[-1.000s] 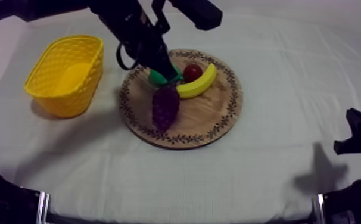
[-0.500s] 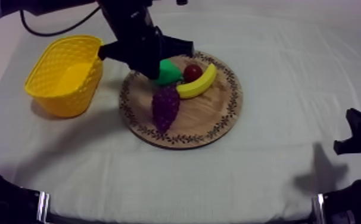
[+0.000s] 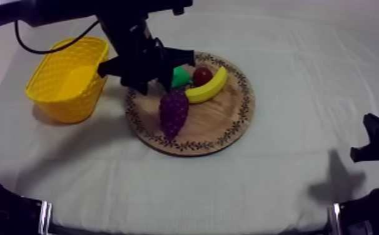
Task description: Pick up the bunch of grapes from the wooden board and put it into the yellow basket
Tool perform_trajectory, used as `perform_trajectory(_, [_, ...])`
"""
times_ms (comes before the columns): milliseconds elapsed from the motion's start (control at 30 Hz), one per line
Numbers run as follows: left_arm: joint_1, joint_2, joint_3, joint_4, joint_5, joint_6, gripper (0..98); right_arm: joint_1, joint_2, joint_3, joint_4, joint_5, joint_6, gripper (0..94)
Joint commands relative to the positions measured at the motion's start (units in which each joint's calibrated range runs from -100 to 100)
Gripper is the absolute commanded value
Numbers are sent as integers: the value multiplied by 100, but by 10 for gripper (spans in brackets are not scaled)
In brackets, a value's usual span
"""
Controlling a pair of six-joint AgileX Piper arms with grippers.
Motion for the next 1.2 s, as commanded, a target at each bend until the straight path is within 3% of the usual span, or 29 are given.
perform_trajectory(0, [-2, -16, 80, 0, -67, 7, 752, 0, 0, -4, -2, 0, 1, 3])
perform_trajectory(100, [15, -54, 159, -16, -133, 32, 889, 0, 0, -4, -2, 0, 1, 3])
perform_trajectory(233, [64, -87, 212, -40, -165, 98, 946, 0, 0, -4, -2, 0, 1, 3])
perform_trajectory(767, [104, 321, 477, 206, -759, 25, 956, 0, 0, -4, -2, 0, 1, 3])
perform_trajectory(1167, [137, 1369, -183, 284, -864, -116, 945, 0, 0, -4, -2, 0, 1, 3])
